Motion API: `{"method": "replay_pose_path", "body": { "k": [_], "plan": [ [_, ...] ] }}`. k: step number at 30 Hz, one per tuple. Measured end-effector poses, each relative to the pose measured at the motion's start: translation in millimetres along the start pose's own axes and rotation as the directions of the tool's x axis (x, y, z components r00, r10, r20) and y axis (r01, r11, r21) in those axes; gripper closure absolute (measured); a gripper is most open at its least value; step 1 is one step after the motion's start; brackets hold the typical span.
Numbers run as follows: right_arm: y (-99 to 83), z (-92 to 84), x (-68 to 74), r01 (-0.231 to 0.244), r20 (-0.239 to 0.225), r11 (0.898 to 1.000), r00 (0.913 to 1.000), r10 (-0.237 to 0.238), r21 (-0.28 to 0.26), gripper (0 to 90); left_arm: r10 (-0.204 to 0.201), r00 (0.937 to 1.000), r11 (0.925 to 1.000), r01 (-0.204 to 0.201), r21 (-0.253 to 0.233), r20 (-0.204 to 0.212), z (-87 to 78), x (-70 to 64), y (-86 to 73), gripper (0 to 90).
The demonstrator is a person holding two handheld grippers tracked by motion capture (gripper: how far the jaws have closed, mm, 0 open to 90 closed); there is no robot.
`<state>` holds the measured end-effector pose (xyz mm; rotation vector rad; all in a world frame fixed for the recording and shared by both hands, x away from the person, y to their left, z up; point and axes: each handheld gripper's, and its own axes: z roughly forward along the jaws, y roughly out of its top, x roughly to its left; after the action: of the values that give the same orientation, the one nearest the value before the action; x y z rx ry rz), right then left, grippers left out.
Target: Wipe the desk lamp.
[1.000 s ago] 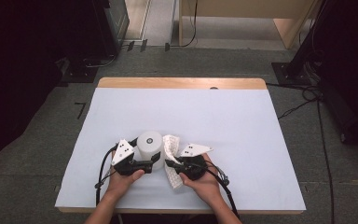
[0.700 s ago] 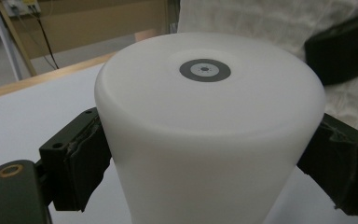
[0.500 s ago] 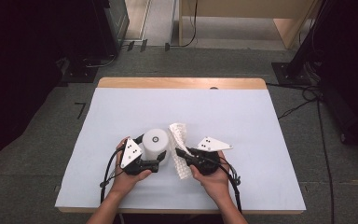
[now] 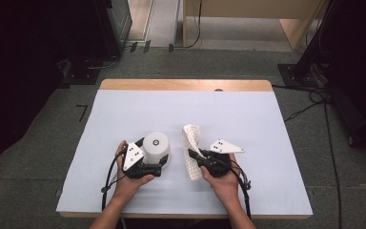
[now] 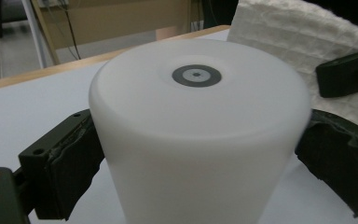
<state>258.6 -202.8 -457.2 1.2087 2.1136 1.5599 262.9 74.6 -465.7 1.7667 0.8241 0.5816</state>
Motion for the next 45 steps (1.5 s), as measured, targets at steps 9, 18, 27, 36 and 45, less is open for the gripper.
{"method": "replay_pose_path", "body": {
  "k": [9, 18, 27, 36, 45],
  "plan": [
    [-1.8, 0.7, -2.5, -0.008, 0.006, 1.0, 1.0, 0.008, 0.001, 79.5, -0.033, 0.9869, 0.9994, 0.034, 0.004, -0.158, 2.2, -21.8, -7.1, 1.9],
    [-4.1, 3.4, -1.9, -0.01, 0.002, 1.0, 0.9999, 0.01, 0.012, 79.5, -0.024, 0.989, 0.9983, 0.032, 0.05, -0.146, 5.0, -15.8, -6.1, 8.9],
    [-7.3, 13.6, 13.9, 0.017, -0.051, 0.999, 0.9986, -0.015, 0.036, 79.6, -0.263, 0.9602, 0.9605, 0.27, -0.068, 0.094, -9.1, 27.0, 4.2, 46.0],
    [-9.9, 20.6, 15.1, 0.021, -0.064, 0.999, 0.9978, -0.017, 0.049, 79.5, -0.126, 0.9831, 0.9919, 0.123, 0.031, 0.133, 4.5, 11.9, 0.6, 16.2],
    [-14.3, 27.5, 16.8, -0.009, -0.112, 0.997, 0.9935, 0.017, 0.077, 79.6, -0.152, 0.9877, 0.9874, 0.15, 0.05, 0.037, 13.4, -6.3, 8.3, 8.3]
  ]
}}
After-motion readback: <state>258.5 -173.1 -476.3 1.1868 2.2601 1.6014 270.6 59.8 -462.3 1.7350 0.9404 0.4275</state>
